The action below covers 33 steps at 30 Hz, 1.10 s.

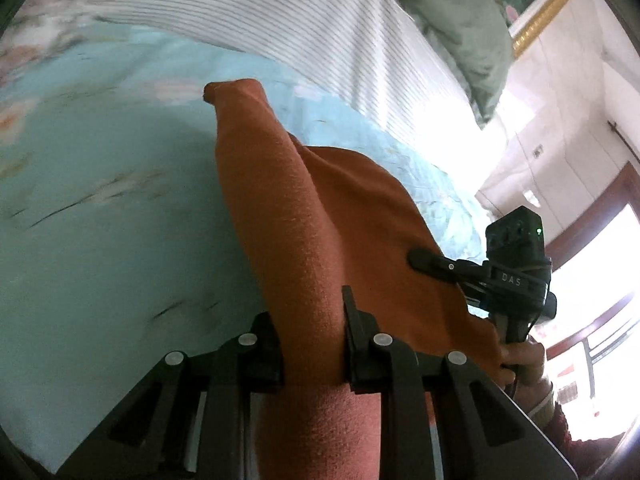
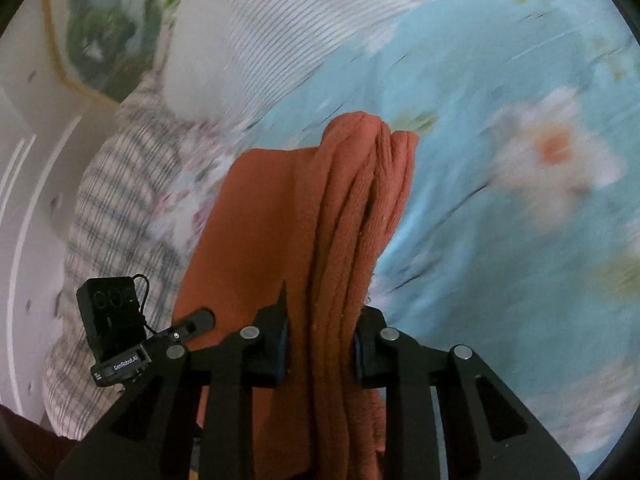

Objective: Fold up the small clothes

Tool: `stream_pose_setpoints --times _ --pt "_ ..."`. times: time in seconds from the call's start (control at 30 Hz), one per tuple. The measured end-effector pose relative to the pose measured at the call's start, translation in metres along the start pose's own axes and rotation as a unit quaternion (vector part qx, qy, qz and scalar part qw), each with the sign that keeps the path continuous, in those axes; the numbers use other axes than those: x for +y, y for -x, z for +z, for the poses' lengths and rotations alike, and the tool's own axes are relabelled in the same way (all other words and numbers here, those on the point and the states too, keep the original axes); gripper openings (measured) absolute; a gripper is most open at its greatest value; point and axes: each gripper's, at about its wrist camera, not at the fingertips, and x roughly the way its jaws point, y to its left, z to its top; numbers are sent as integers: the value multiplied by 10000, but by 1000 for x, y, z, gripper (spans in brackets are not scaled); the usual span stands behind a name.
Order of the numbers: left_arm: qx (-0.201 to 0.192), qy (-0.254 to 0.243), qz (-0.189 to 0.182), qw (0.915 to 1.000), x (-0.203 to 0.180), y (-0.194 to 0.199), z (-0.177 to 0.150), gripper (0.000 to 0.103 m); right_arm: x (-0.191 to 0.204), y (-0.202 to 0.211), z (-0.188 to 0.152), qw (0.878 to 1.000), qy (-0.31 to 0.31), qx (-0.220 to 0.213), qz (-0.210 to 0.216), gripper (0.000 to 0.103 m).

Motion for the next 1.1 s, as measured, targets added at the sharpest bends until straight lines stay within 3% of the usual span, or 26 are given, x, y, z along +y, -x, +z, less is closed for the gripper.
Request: stream_pose_setpoints --times 0.1,0.17,0.23,0.33,0.57,0.67,0.73,0.83,0.93,1.07,1.1 --pt "-39 88 197 9998 19 30 -22 21 9 -28 -21 9996 -6 266 37 25" --pt "55 220 285 9993 37 34 -38 22 9 -39 -30 9992 -13 336 -202 25" --pt "211 522 191 9982 63 35 -54 24 5 -43 -32 9987 -74 371 -334 26" --pt "268 829 6 9962 84 29 -54 35 3 -39 -34 9984 -133 373 -415 32" --pt "43 1283 -46 9917 118 14 -2 56 13 -22 -36 9975 -51 182 -687 36" --pt "-19 1719 -163 9850 144 0 24 56 14 -9 -41 9974 -73 27 -719 37" --pt "-88 1944 -224 9806 158 -9 40 52 15 -2 -44 9972 -104 -66 -744 37" --pt "-182 1915 -139 9812 166 -23 67 16 16 10 -48 9970 -131 -156 -749 37" --pt "-345 1688 89 9850 160 -26 90 16 19 21 -50 9968 -76 -223 -764 37" --pt "-665 1300 857 9856 150 -6 110 17 34 28 -48 9968 147 -321 -717 37" --pt "-756 1282 883 9849 148 2 109 17 39 28 -48 9967 229 -329 -705 37"
